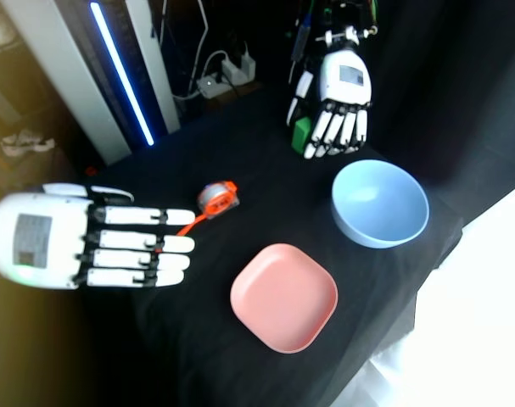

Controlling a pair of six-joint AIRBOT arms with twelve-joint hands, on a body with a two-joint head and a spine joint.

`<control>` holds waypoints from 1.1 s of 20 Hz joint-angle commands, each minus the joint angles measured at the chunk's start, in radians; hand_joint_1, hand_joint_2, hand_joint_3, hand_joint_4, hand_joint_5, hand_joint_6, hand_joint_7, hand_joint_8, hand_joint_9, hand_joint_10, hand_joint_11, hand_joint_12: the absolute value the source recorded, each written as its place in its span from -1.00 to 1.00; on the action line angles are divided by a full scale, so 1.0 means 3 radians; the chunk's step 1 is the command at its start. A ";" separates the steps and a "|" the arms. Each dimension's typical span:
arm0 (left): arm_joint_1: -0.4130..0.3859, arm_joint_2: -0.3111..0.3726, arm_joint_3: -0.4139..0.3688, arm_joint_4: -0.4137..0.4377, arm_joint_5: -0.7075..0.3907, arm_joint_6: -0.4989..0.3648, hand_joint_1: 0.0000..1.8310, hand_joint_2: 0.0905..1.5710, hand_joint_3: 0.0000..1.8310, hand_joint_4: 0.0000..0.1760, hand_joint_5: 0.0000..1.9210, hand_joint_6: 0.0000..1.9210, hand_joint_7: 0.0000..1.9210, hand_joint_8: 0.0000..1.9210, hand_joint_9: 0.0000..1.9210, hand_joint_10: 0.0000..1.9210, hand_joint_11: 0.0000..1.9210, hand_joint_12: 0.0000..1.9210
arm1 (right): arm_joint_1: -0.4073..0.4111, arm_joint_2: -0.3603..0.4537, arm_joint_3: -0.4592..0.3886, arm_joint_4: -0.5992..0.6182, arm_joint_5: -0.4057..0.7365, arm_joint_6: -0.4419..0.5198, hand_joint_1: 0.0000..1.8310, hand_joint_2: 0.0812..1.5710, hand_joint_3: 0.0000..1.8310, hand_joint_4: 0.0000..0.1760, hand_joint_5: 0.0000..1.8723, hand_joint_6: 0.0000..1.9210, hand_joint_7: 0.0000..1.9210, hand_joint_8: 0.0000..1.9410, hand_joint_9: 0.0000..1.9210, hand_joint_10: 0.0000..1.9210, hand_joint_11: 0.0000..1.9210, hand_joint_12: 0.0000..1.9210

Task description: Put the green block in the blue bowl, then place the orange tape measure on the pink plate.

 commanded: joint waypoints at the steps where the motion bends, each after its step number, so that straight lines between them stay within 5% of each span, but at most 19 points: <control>1: -0.0034 -0.0004 0.0013 -0.0052 -0.0296 -0.0003 0.11 0.37 -1.00 0.99 0.02 0.01 -0.10 0.00 -0.41 0.38 -0.96 0.88 | 0.0034 -0.0001 0.0010 0.0150 0.0342 0.0036 0.08 0.24 -1.00 -0.07 -0.65 -1.00 -0.85 -1.00 -0.87 -0.99 -1.00 -0.35; 2: -0.0039 -0.0006 0.0015 -0.0053 -0.0309 -0.0003 0.31 0.37 -1.00 -1.00 0.08 -0.23 -0.01 0.21 -0.36 0.37 -0.91 0.89 | 0.0034 -0.0001 0.0010 0.0150 0.0342 0.0037 0.07 0.24 -1.00 -0.05 -0.65 -1.00 -0.86 -1.00 -0.86 -0.99 -1.00 -0.32; 4: -0.0080 0.0000 0.0012 -0.0053 -0.0370 -0.0004 0.30 0.31 -1.00 -1.00 0.18 -0.28 -0.05 0.26 -0.29 0.57 -0.70 0.97 | 0.0034 -0.0002 0.0008 0.0145 0.0337 0.0041 0.06 0.24 -1.00 -0.11 -0.65 -1.00 -0.85 -1.00 -0.87 -1.00 -1.00 -0.32; 6: -0.0155 0.0047 -0.0022 -0.0040 -0.0523 -0.0003 0.30 0.28 -1.00 -1.00 0.21 -0.31 -0.02 0.19 -0.18 0.52 -0.42 0.85 | 0.0034 -0.0006 0.0007 0.0139 0.0331 0.0044 0.06 0.24 -1.00 -0.13 -0.64 -1.00 -0.84 -1.00 -0.88 -1.00 -1.00 -0.38; 7: -0.0182 0.0070 -0.0038 -0.0036 -0.0596 -0.0003 0.37 0.32 -1.00 -1.00 0.26 -0.57 0.00 0.27 -0.16 0.32 -0.40 0.70 | 0.0034 -0.0008 0.0007 0.0138 0.0329 0.0045 0.09 0.24 -1.00 -0.27 -0.62 -0.99 -0.84 -1.00 -0.88 -1.00 -1.00 -0.39; 8: -0.0263 0.0117 -0.0065 -0.0017 -0.0771 -0.0003 0.37 0.34 -1.00 -1.00 0.21 -0.48 0.02 0.26 -0.18 0.37 -0.42 0.82 | 0.0033 -0.0009 0.0007 0.0137 0.0328 0.0050 0.07 0.24 -1.00 -0.33 -0.62 -0.99 -0.83 -1.00 -0.87 -1.00 -1.00 -0.39; 9: -0.0274 0.0122 -0.0067 -0.0014 -0.0795 -0.0003 0.36 0.35 -1.00 -1.00 0.16 -0.38 0.03 0.24 -0.18 0.32 -0.62 0.70 | 0.0033 -0.0009 0.0007 0.0137 0.0328 0.0050 0.05 0.25 -1.00 -0.25 -0.63 -1.00 -0.83 -1.00 -0.87 -1.00 -1.00 -0.39; 10: -0.0335 0.0140 -0.0071 -0.0001 -0.0885 -0.0003 0.38 0.35 -1.00 -1.00 0.20 -0.49 -0.01 0.32 -0.19 0.52 -0.45 0.83 | 0.0033 -0.0010 0.0007 0.0136 0.0326 0.0050 0.03 0.25 -1.00 -0.33 -0.63 -1.00 -0.83 -1.00 -0.87 -1.00 -1.00 -0.38; 12: -0.0477 0.0158 -0.0056 0.0004 -0.1002 0.0014 0.38 0.35 -1.00 -1.00 0.21 -0.47 0.00 0.29 -0.17 0.47 -0.38 0.82 | 0.0033 -0.0011 0.0008 0.0133 0.0325 0.0050 0.03 0.26 -1.00 -0.34 -0.63 -1.00 -0.82 -1.00 -0.87 -1.00 -1.00 -0.36; 13: -0.0577 0.0151 -0.0041 -0.0014 -0.1016 0.0103 0.37 0.33 -1.00 -1.00 0.23 -0.44 0.03 0.17 -0.06 0.35 -0.15 0.82 | 0.0033 -0.0012 0.0008 0.0133 0.0325 0.0050 0.01 0.26 -1.00 -0.32 -0.63 -1.00 -0.82 -1.00 -0.85 -0.99 -1.00 -0.35; 14: -0.0662 0.0135 -0.0030 -0.0091 -0.0988 0.0244 0.37 0.29 -1.00 -0.83 0.23 -0.35 0.12 -0.09 -0.02 -0.03 -0.24 0.57 | 0.0033 -0.0013 0.0009 0.0132 0.0325 0.0050 0.01 0.27 -1.00 -0.21 -0.63 -1.00 -0.82 -1.00 -0.86 -1.00 -1.00 -0.38; 15: -0.0743 0.0105 -0.0007 -0.0172 -0.0932 0.0415 0.38 0.29 -1.00 -1.00 0.27 -0.51 0.14 -0.03 0.04 -0.11 -0.20 0.49 | 0.0033 -0.0017 0.0012 0.0126 0.0323 0.0050 0.01 0.27 -1.00 -0.19 -0.62 -1.00 -0.81 -1.00 -0.86 -1.00 -1.00 -0.39; 17: -0.0954 -0.0023 0.0128 -0.0344 -0.0719 0.0668 0.37 0.30 -1.00 -1.00 0.18 -0.32 0.18 -0.13 0.07 -0.28 -0.24 0.32 | 0.0034 -0.0033 0.0027 0.0117 0.0321 0.0050 -0.01 0.27 -1.00 -0.21 -0.62 -1.00 -0.80 -1.00 -0.86 -1.00 -1.00 -0.36; 18: -0.1032 -0.0087 0.0206 -0.0410 -0.0605 0.0708 0.49 0.29 -1.00 -1.00 0.13 -0.23 0.18 -0.27 0.11 -0.04 -0.14 0.17 | 0.0034 -0.0042 0.0035 0.0115 0.0321 0.0050 -0.02 0.28 -1.00 -0.18 -0.61 -1.00 -0.80 -1.00 -0.88 -1.00 -1.00 -0.39; 22: -0.1197 -0.0488 0.0730 -0.0721 -0.0093 0.0709 0.53 0.25 -1.00 -1.00 0.19 -0.29 0.31 -0.54 0.14 -0.07 -0.08 -0.03 | 0.0034 -0.0090 0.0079 0.0094 0.0321 0.0052 -0.04 0.28 -1.00 0.11 -0.61 -1.00 -0.78 -1.00 -0.89 -1.00 -1.00 -0.40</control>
